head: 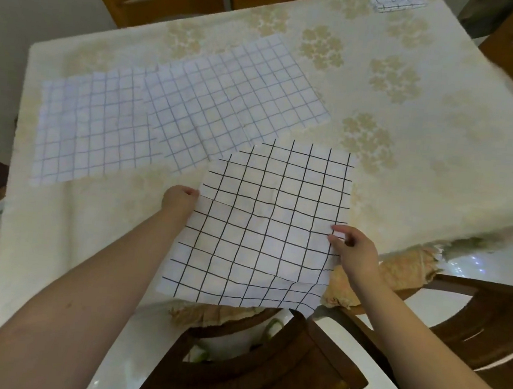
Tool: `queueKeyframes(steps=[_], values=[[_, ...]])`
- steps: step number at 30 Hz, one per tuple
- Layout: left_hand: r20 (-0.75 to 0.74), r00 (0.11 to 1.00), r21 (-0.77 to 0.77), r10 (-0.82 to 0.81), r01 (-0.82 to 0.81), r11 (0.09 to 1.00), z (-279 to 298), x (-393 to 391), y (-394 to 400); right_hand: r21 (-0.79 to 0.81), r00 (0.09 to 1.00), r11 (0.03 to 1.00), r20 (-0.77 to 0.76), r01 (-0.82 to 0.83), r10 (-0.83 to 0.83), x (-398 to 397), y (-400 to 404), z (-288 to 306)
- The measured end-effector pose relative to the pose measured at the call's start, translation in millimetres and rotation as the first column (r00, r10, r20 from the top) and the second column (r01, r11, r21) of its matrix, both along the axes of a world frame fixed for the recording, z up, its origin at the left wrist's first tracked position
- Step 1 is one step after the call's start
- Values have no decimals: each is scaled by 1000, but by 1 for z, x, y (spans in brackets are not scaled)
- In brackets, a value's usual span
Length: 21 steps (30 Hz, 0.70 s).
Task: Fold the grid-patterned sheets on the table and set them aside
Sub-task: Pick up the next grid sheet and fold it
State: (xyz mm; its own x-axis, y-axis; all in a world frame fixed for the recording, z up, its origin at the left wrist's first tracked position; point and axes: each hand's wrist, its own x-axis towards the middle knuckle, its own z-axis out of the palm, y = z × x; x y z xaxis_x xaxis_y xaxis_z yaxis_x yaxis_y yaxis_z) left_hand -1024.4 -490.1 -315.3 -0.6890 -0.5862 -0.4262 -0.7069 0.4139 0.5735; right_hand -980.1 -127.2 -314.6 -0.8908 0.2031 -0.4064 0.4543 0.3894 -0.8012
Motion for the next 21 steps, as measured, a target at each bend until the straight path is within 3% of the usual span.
queueKeyframes(steps=[12,21], values=[[-332,938,221,-97,177,959,35,39,-9,-212,992,971,-41,106,-118,9,16,22],[-433,890,225,-145,262,938,71,69,-40,-104,985,994,-173,-23,5,26,8,66]])
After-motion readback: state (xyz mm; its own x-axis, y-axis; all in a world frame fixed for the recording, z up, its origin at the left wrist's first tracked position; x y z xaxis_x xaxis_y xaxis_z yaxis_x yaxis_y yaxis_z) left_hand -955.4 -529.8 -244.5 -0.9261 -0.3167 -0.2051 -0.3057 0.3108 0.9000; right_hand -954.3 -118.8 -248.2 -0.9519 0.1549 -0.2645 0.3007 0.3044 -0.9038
